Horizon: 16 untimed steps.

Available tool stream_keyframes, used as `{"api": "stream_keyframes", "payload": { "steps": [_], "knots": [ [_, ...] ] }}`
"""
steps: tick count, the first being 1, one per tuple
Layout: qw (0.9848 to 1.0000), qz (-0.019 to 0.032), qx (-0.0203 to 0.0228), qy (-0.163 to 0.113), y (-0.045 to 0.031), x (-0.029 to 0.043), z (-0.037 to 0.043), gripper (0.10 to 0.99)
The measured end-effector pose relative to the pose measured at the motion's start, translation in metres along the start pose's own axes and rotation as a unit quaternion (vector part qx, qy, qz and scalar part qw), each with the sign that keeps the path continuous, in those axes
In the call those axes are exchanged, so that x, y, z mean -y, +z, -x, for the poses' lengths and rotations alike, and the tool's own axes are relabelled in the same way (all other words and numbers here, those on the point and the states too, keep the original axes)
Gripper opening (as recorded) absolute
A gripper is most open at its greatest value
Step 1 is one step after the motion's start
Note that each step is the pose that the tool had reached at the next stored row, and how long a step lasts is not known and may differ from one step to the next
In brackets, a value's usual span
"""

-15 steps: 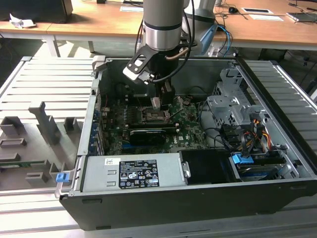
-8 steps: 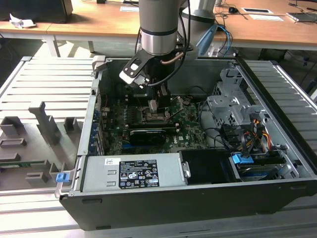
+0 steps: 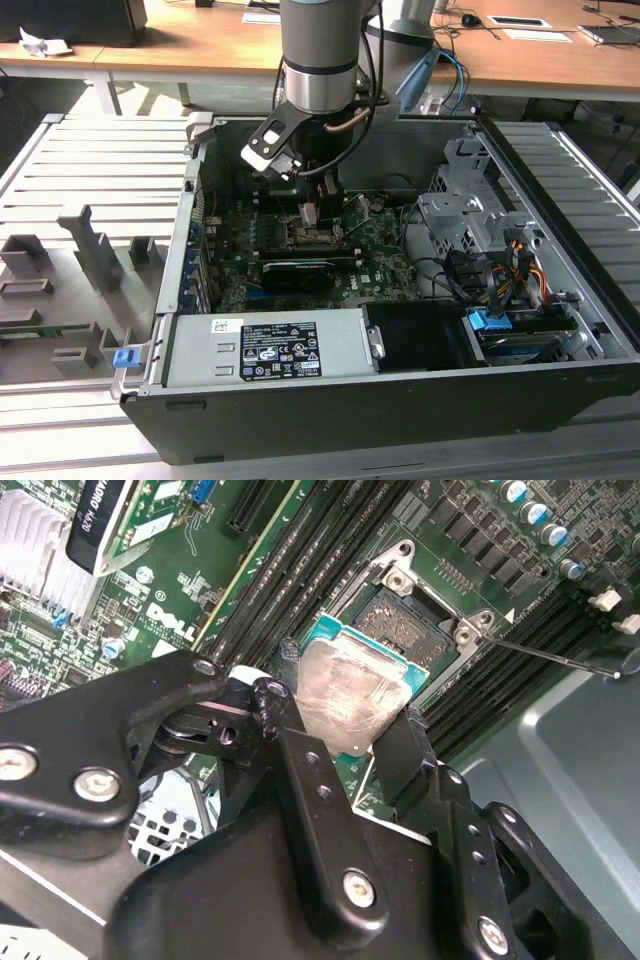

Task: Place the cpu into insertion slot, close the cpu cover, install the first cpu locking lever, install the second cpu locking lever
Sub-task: 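Place the cpu into insertion slot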

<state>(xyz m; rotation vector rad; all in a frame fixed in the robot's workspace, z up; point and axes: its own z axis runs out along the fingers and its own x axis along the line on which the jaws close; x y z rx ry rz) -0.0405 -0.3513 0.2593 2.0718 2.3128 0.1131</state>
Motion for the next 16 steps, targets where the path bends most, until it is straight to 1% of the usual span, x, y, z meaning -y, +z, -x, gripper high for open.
{"api": "stream_keyframes", "payload": {
  "steps": [5, 7, 9, 16],
  "knots": [
    [0.9999, 0.0004, 0.0011, 0.015, 0.0015, 0.0001, 0.0, 0.541],
    [0.9999, 0.0004, 0.0012, 0.015, 0.002, 0.0001, 0.0, 0.541],
    [0.9999, 0.0004, 0.0012, 0.016, 0.0046, 0.0004, 0.0001, 0.541],
    [0.9999, 0.0004, 0.0012, 0.016, 0.0053, 0.0004, 0.0001, 0.541]
  ]
}}
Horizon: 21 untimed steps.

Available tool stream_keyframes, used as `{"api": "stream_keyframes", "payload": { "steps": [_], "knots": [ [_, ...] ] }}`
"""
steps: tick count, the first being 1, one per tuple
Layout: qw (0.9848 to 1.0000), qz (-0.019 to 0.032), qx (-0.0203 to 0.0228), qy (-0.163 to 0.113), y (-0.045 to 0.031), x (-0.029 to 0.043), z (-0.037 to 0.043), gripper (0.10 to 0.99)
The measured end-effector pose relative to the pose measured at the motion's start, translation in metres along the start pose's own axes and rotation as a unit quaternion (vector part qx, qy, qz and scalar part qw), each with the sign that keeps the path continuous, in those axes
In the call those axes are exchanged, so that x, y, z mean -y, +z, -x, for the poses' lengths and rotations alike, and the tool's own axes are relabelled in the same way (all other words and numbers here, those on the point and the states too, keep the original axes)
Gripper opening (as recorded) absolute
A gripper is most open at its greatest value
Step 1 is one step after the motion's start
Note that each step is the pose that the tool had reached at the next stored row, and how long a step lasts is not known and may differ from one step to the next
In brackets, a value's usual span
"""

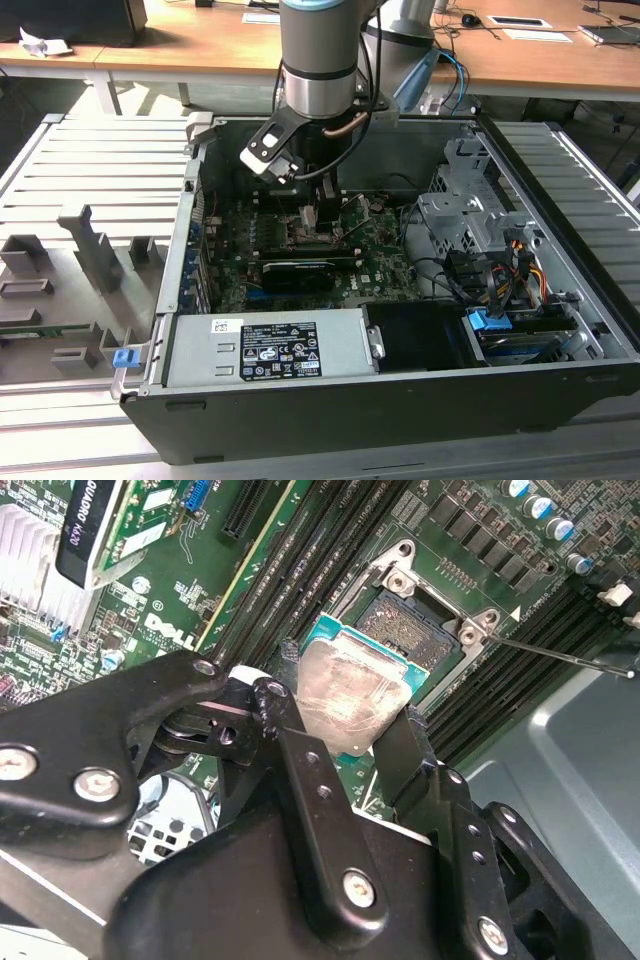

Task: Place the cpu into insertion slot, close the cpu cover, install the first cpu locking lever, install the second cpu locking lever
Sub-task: 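Place the cpu into insertion slot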

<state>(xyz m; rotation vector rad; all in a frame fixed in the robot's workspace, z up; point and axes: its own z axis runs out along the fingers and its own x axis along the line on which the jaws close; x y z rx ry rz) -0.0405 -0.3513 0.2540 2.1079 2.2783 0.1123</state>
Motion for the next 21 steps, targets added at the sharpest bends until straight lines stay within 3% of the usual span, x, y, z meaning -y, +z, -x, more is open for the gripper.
{"api": "stream_keyframes", "payload": {
  "steps": [5, 14, 21],
  "knots": [
    [1.0, 0.0, 0.0, 0.001, 0.0023, 0.0002, -0.0001, 0.541],
    [1.0, 0.0, 0.0001, 0.0, 0.0127, 0.0006, -0.0052, 0.541],
    [1.0, 0.0, 0.0002, 0.0, 0.0155, 0.0011, -0.0053, 0.541]
  ]
}}
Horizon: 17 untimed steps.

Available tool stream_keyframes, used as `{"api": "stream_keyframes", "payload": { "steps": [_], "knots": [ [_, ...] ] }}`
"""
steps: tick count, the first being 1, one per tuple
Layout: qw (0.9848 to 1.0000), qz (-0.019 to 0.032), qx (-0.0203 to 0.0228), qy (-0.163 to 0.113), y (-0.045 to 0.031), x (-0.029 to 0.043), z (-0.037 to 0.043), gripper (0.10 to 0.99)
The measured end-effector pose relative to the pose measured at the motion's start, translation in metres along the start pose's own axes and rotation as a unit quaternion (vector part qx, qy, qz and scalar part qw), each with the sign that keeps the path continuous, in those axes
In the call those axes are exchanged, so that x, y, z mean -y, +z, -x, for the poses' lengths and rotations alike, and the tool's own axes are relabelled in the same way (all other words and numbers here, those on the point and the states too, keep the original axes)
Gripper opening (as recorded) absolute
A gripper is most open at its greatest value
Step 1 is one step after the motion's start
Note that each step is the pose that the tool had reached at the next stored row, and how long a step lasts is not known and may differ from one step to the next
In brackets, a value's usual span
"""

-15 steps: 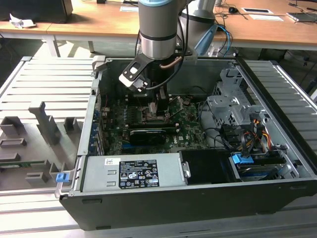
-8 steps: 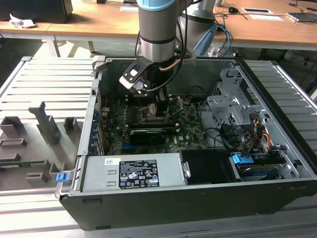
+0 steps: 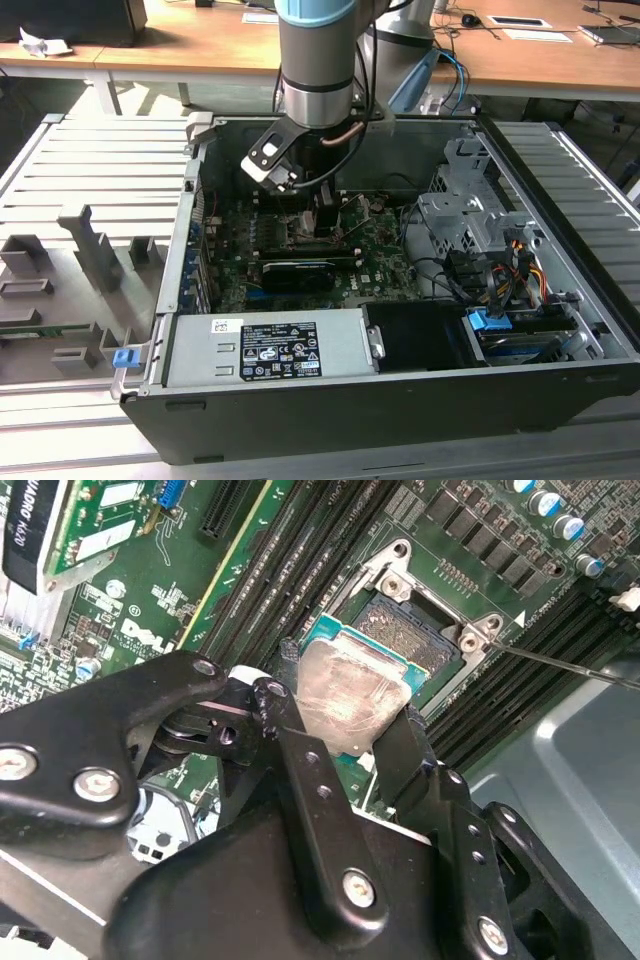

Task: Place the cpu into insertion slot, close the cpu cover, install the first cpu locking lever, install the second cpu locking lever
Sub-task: 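Place the cpu into insertion slot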

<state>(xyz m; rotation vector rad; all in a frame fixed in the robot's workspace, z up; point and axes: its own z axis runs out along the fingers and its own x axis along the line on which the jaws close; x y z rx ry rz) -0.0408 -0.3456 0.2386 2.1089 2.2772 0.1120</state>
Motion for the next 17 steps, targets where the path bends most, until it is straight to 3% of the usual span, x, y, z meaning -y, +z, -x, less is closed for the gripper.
{"api": "stream_keyframes", "payload": {
  "steps": [10, 17],
  "knots": [
    [0.9998, -0.0002, 0.0017, 0.022, 0.0046, 0.0009, -0.0009, 0.541],
    [0.9998, -0.0013, 0.0016, 0.022, 0.008, 0.0005, -0.009, 0.541]
  ]
}}
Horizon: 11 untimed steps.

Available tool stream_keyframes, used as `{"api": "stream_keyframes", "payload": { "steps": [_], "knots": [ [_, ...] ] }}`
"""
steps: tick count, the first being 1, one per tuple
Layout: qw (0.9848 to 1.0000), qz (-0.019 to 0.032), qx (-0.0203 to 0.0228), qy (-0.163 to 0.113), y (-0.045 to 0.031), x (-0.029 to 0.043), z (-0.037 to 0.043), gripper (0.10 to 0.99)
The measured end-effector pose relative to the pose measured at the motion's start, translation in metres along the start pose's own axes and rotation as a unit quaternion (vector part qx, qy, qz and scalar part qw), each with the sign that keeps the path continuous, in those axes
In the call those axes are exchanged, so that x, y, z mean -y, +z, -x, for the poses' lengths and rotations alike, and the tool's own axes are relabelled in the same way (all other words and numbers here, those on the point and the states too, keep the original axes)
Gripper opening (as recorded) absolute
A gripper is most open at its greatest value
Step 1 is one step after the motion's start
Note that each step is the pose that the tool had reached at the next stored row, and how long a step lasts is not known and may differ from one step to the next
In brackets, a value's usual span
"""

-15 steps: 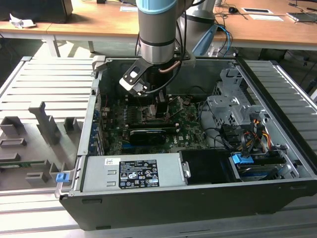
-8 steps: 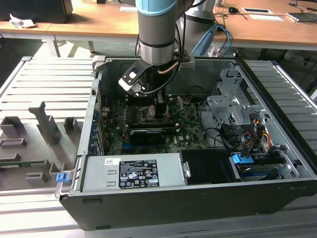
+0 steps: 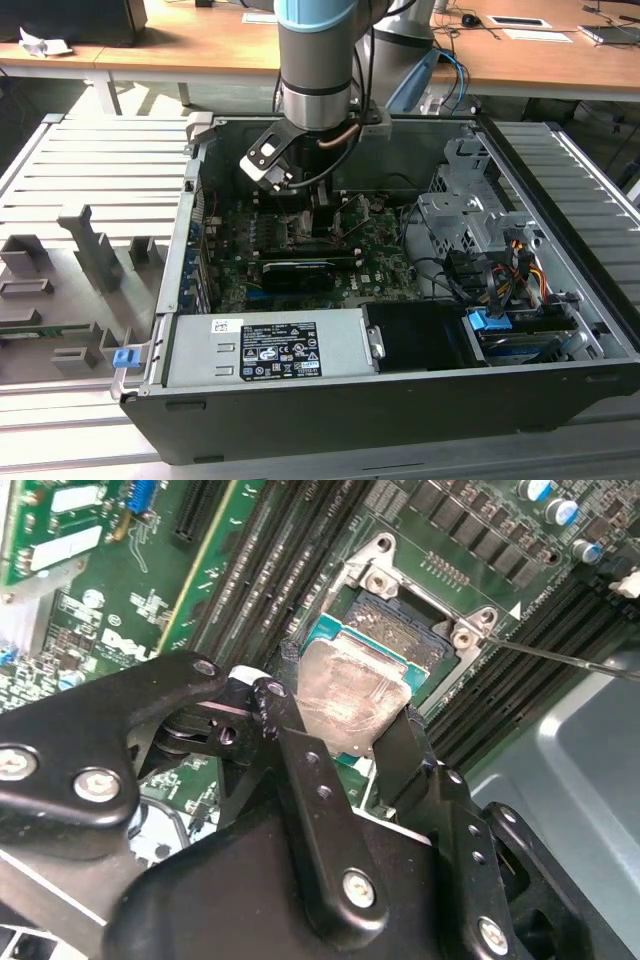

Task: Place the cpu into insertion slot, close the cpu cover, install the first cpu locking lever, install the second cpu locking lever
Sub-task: 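Place the cpu into insertion slot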

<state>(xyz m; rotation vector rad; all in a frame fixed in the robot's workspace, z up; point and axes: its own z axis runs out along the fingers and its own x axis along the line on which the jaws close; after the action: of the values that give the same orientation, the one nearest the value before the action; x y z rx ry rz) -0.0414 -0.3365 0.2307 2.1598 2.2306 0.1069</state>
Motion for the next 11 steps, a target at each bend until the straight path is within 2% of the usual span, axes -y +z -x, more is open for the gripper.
{"api": "stream_keyframes", "payload": {
  "steps": [6, 11],
  "knots": [
    [1.0, -0.0008, 0.0007, 0.009, 0.0027, 0.0019, -0.0009, 0.541],
    [0.9999, -0.0007, 0.0008, 0.011, 0.0054, 0.0064, -0.0027, 0.541]
  ]
}}
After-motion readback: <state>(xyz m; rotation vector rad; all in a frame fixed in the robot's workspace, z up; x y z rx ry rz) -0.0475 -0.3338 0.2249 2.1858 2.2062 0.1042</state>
